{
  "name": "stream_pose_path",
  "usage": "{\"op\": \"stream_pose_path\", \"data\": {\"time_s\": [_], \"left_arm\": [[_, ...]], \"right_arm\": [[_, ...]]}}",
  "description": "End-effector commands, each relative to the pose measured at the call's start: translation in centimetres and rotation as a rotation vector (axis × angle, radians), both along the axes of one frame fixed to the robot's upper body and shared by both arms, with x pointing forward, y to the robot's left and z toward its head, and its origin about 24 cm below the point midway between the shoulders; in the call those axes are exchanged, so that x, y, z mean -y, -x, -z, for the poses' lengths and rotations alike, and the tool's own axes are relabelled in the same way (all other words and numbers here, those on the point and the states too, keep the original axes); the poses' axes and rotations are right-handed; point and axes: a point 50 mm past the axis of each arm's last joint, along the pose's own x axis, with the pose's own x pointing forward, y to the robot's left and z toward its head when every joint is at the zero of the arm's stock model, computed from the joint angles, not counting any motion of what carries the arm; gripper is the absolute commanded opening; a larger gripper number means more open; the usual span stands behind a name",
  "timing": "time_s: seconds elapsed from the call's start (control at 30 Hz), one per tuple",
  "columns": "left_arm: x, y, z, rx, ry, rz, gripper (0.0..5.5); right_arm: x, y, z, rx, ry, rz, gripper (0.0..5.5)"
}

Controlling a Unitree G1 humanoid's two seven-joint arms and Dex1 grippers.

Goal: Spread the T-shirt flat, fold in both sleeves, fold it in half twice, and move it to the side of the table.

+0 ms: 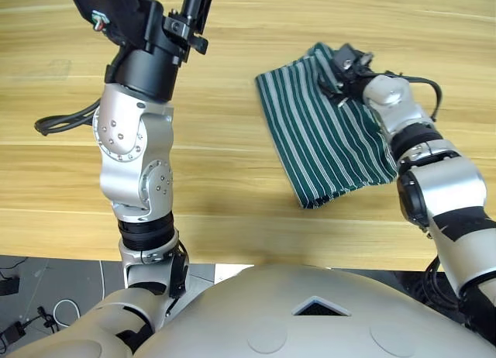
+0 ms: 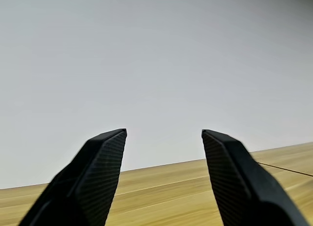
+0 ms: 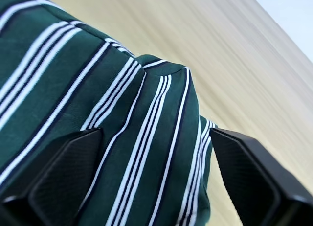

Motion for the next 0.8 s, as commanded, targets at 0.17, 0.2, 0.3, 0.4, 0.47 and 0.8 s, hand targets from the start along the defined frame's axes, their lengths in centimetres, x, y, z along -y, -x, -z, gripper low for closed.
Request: {"op": "stream_pose_path", "data": {"time_s": [0.17,0.2,0.3,0.4,0.47,0.8], "left_arm": [[0.0,0.3,0.3,-0.008,-0.006,-0.006,2.85],[0.1,0.3,0.4,-0.012,-0.007,-0.006,2.85],[0.2,0.2,0.7,-0.022,-0.011,-0.002,2.85],[0.2,0.1,1.0,-0.034,-0.021,0.002,2.85],[-0.3,-0.2,1.7,-0.055,-0.044,-0.01,2.85],[3.0,-1.2,8.7,-0.247,-0.416,0.121,2.85]], "right_arm": [[7.9,3.8,2.3,-0.086,0.02,0.211,4.06],[8.2,4.0,2.3,-0.081,0.007,0.22,4.06],[8.6,4.7,2.5,-0.073,-0.061,0.235,4.06],[7.9,4.5,1.8,0.008,-0.198,0.22,4.06],[7.2,4.0,-0.1,0.163,-0.328,0.194,4.06],[6.1,4.5,-6.9,0.609,-0.524,0.135,4.06]]}}
